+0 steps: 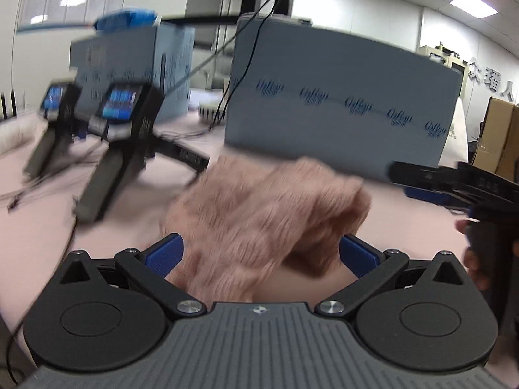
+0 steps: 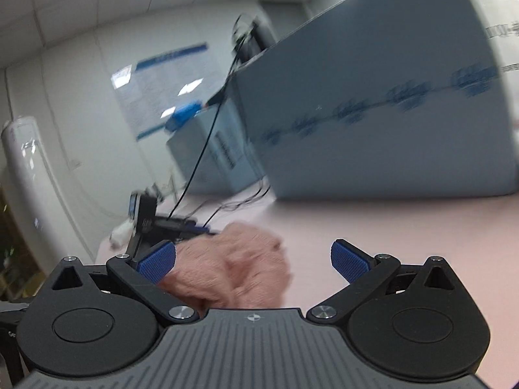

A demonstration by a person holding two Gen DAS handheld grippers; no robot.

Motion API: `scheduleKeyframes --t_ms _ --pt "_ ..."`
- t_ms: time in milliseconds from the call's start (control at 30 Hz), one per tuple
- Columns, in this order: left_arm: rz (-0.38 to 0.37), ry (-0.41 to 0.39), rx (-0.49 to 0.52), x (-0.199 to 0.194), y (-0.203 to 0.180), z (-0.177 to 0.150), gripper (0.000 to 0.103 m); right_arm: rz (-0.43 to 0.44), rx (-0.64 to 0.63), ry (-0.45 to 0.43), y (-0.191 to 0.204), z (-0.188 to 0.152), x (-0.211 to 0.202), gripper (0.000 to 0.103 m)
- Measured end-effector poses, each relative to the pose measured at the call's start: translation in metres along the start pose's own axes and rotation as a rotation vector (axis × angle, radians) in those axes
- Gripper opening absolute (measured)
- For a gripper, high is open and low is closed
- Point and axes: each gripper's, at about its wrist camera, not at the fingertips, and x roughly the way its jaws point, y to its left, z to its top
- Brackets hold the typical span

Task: Fold clothes
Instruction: 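Grasp the pink knit sweater with the left gripper while the right gripper grasps another part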

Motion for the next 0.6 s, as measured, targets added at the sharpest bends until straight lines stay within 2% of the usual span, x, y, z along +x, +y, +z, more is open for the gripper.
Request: scheduleKeyframes --t_ms 67,133,200,233,267,300,367,433,467,533,600 --pt "0.009 0.007 0.033 0.006 -0.001 -0.009 0.103 0.013 -0.027 0.022 -0.011 -0.012 -0.003 0.103" --pt "0.025 -0.008 0.074 0.015 -0.010 -0.021 0.103 0.025 -0.037 0.103 -0.015 -0.019 -0.008 0.099" --pt "0.052 -0.024 0.099 0.022 -0.015 -0.031 0.103 0.029 -0.026 0.080 -0.025 -0.017 -0.032 0.097" --pt "0.073 -0.024 0.115 0.025 -0.019 -0.033 0.103 0.031 -0.020 0.067 -0.030 -0.016 -0.044 0.094" --pt "0.087 -0.025 0.132 0.025 -0.023 -0.034 0.103 0.033 -0.014 0.053 -0.035 -0.016 -0.057 0.085" --pt "0.085 -0.039 0.137 0.023 -0.024 -0.034 0.103 0.035 -0.013 0.053 -0.032 -0.023 -0.046 0.080" --pt "0.062 -0.053 0.122 0.021 -0.020 -0.035 0.103 0.034 -0.029 0.086 -0.038 -0.027 -0.029 0.065" --pt "0.055 -0.046 0.079 0.021 -0.015 -0.034 0.103 0.040 -0.042 0.124 -0.034 -0.027 -0.012 0.056" --pt "0.050 -0.043 0.043 0.021 -0.010 -0.032 0.102 0.045 -0.045 0.142 -0.034 -0.028 -0.002 0.052" --pt "0.035 -0.045 -0.009 0.019 -0.004 -0.031 0.098 0.051 -0.044 0.153 -0.020 -0.030 -0.011 0.049" --pt "0.031 -0.054 -0.040 0.018 0.000 -0.032 0.088 0.054 -0.040 0.152 -0.022 -0.030 -0.011 0.044"
